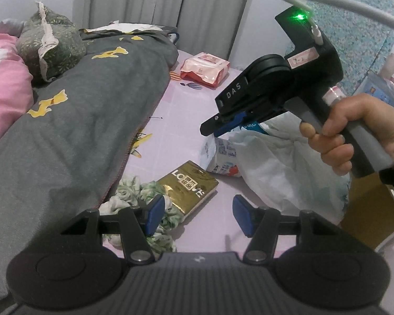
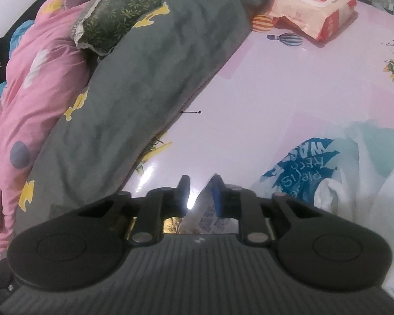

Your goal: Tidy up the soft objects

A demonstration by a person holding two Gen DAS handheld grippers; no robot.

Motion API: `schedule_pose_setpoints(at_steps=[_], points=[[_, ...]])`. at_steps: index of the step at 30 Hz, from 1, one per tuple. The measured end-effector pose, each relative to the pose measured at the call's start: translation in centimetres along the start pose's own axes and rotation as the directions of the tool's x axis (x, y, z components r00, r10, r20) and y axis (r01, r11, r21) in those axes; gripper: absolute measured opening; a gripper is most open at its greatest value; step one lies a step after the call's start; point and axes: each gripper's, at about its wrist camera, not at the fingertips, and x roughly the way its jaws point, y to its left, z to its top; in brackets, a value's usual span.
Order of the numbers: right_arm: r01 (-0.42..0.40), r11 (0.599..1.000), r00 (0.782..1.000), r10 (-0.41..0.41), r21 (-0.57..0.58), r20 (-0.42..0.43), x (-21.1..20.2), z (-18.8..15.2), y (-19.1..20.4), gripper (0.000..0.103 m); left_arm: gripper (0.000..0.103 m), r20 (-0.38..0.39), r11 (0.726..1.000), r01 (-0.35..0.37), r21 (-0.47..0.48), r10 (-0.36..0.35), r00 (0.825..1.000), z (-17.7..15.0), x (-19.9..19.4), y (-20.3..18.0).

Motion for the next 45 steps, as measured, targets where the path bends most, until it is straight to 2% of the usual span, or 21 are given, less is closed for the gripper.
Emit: schedule_pose_setpoints(at_steps=[1, 6, 12, 19, 22, 24, 26, 27, 31, 33, 34, 35, 38, 41, 45], points=[[-0.001, 1.000, 1.000, 0.001, -0.003, 0.001, 0.0, 0.1, 0.0, 0.010, 0.058, 0.001, 1.000, 0.000, -0.001, 0.000, 1.000, -0.1, -0.1, 0.0], [-0.036, 0.999, 0.999, 0.035, 0.022, 0.016, 0.1, 0.1, -0.3, 0.006, 0.058, 0.002, 1.000, -0.004, -0.008, 0.004, 1.000, -0.1, -0.2, 0.2], [-0.144, 0.984, 0.987, 0.135, 0.107, 0.088, -0.6, 0.9, -1.6, 0.002, 0.058, 0.002, 1.000, -0.015, -0.015, 0.015, 1.000, -0.1, -0.3, 0.3], [-0.130, 0.982, 0.986, 0.114, 0.135, 0.124, -2.0, 0.9, -3.3, 0.002, 0.058, 0.002, 1.000, -0.017, -0.003, 0.017, 1.000, 0.1, -0.1, -0.2], [-0.144, 0.981, 0.985, 0.129, 0.133, 0.113, -2.3, 0.7, -3.4, 0.006, 0.058, 0.008, 1.000, -0.030, 0.006, 0.030, 1.000, 0.6, 0.0, -0.2], [-0.147, 0.983, 0.986, 0.136, 0.114, 0.097, -2.2, 0.8, -3.0, 0.012, 0.058, 0.012, 0.999, -0.042, 0.010, 0.042, 0.999, 1.0, 0.1, -0.1], [-0.133, 0.987, 0.989, 0.125, 0.091, 0.083, -1.8, 1.2, -2.2, 0.030, 0.058, 0.012, 0.999, -0.052, 0.005, 0.052, 0.999, 1.2, 0.3, 0.0], [-0.118, 0.991, 0.991, 0.113, 0.070, 0.070, -1.4, 1.5, -1.7, 0.033, 0.058, 0.010, 0.999, -0.054, -0.001, 0.054, 0.998, 1.3, 0.3, 0.0], [-0.034, 0.999, 0.999, 0.034, -0.011, 0.018, 1.2, 2.5, -0.2, 0.034, 0.058, 0.003, 0.998, -0.058, -0.024, 0.058, 0.998, 1.2, 0.3, 0.5], [-0.007, 0.999, 1.000, 0.007, -0.052, -0.008, 2.3, 2.6, 0.5, 0.029, 0.058, 0.000, 0.998, -0.062, -0.028, 0.062, 0.998, 1.1, 0.3, 0.7], [0.002, 0.997, 1.000, -0.003, -0.075, -0.016, 2.7, 2.6, 0.9, 0.017, 0.058, 0.000, 0.998, -0.063, -0.029, 0.063, 0.998, 1.1, 0.2, 0.8], [0.004, 0.995, 1.000, -0.006, -0.095, -0.021, 2.9, 2.5, 1.2, 0.012, 0.058, 0.000, 0.997, -0.064, -0.032, 0.065, 0.998, 1.1, 0.2, 1.0], [0.009, 0.995, 1.000, -0.009, -0.103, 0.001, 2.5, 2.5, 1.5, 0.006, 0.058, 0.001, 0.997, -0.064, -0.045, 0.064, 0.998, 1.2, 0.2, 1.4], [-0.059, 0.998, 0.998, 0.060, -0.034, 0.018, 2.2, 3.0, 0.4, 0.002, 0.058, 0.003, 0.997, -0.061, -0.049, 0.061, 0.998, 1.2, 0.3, 1.5], [-0.178, 0.979, 0.983, 0.174, 0.095, 0.051, 1.9, 3.6, -1.6, 0.001, 0.058, 0.004, 0.997, -0.062, -0.043, 0.062, 0.998, 1.3, 0.3, 1.4]])
